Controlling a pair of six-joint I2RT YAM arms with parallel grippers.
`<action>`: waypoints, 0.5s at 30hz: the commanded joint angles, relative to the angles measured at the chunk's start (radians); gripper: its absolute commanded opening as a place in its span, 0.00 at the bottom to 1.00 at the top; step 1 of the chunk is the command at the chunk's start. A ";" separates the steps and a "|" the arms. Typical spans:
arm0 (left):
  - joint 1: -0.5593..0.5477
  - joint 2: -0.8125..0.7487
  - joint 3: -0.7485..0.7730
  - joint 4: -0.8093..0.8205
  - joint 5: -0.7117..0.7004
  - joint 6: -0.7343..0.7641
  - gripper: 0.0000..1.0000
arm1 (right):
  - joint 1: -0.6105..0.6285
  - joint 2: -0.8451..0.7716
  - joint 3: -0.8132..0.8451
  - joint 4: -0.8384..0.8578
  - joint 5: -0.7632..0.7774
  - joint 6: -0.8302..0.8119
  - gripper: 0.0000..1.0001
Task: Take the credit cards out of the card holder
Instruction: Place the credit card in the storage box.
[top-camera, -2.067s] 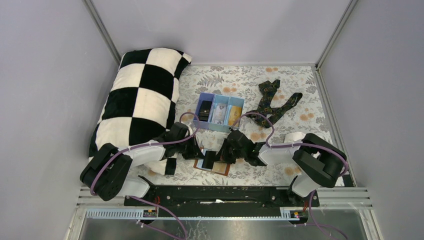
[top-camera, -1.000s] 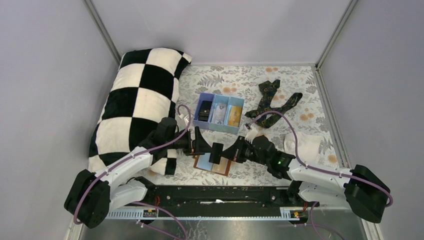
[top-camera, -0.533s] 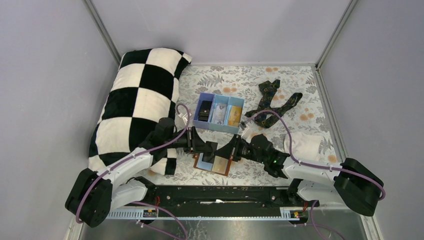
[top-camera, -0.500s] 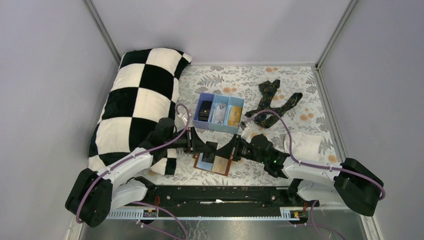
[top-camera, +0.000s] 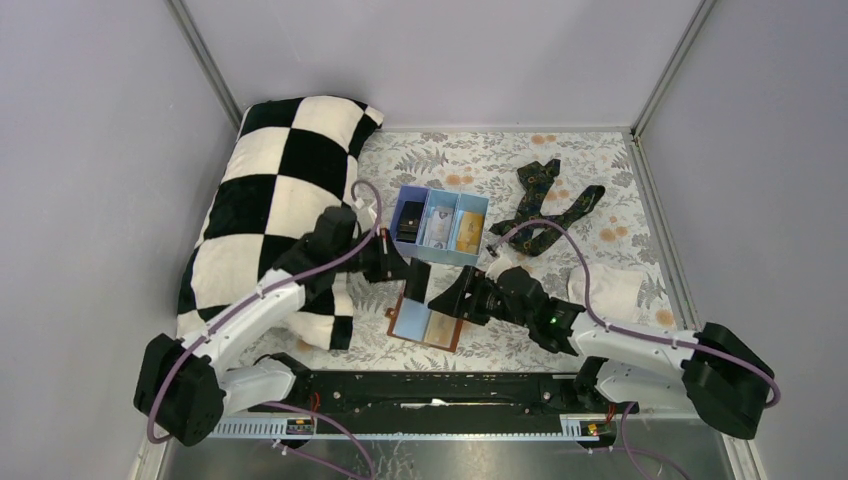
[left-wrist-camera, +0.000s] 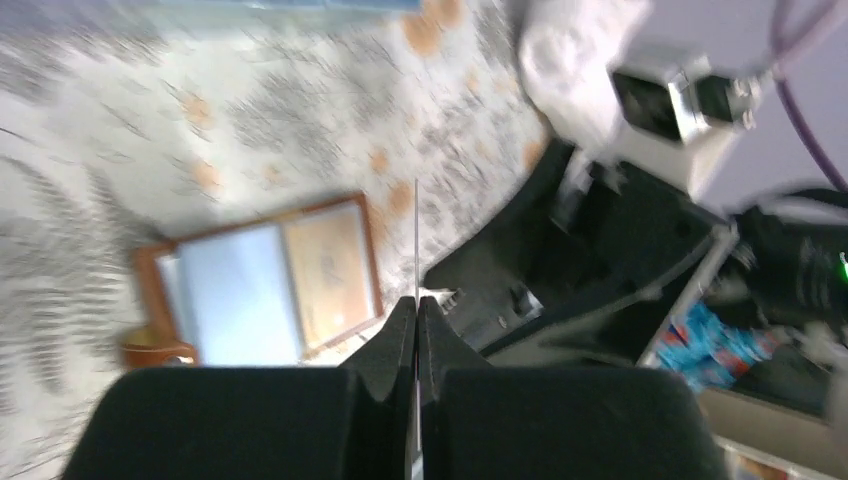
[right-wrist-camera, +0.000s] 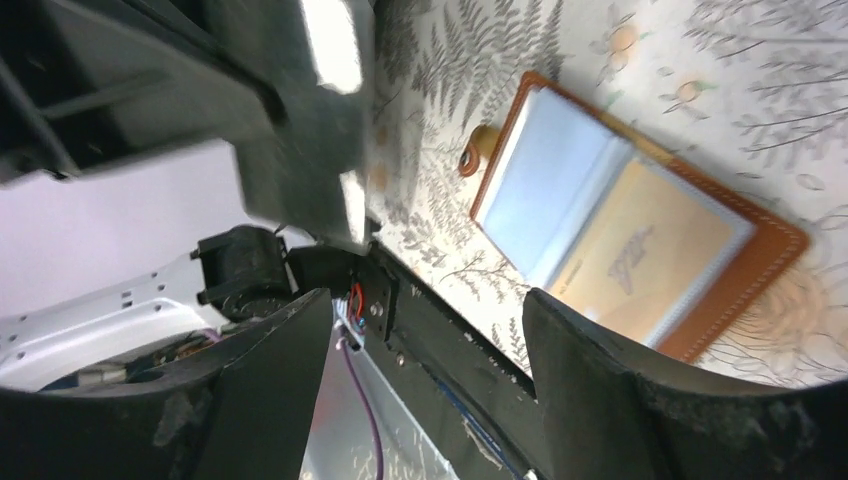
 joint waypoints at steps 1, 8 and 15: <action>0.012 0.069 0.285 -0.333 -0.320 0.213 0.00 | 0.006 -0.106 0.094 -0.282 0.185 -0.071 0.79; 0.012 0.351 0.745 -0.553 -0.746 0.365 0.00 | 0.006 -0.176 0.172 -0.523 0.310 -0.118 0.83; 0.012 0.583 0.938 -0.534 -0.879 0.433 0.00 | 0.006 -0.199 0.173 -0.569 0.324 -0.097 0.83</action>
